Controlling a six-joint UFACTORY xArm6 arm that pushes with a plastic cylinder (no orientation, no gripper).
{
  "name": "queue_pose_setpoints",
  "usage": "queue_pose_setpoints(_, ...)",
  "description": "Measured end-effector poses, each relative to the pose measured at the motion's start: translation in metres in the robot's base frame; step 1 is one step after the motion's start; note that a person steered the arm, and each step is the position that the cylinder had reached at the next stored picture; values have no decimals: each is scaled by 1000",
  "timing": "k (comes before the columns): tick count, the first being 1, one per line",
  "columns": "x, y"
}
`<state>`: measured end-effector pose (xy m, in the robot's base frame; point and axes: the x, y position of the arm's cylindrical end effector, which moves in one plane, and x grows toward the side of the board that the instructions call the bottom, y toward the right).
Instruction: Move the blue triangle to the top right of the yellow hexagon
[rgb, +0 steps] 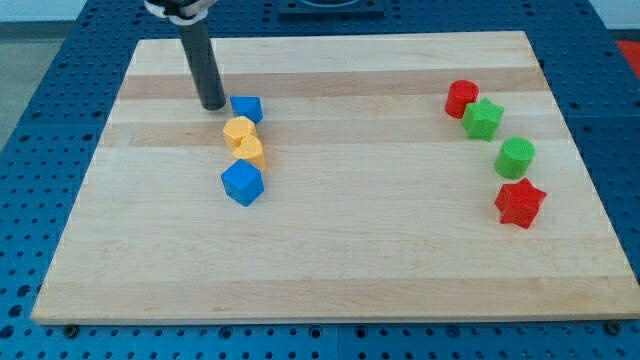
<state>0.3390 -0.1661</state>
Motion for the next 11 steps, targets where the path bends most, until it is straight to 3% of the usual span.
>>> queue_pose_setpoints(1, 25, 20)
queue_pose_setpoints(2, 47, 76)
queue_pose_setpoints(3, 44, 111)
queue_pose_setpoints(6, 15, 11)
queue_pose_setpoints(7, -6, 20)
queue_pose_setpoints(9, 7, 112)
queue_pose_setpoints(11, -27, 109)
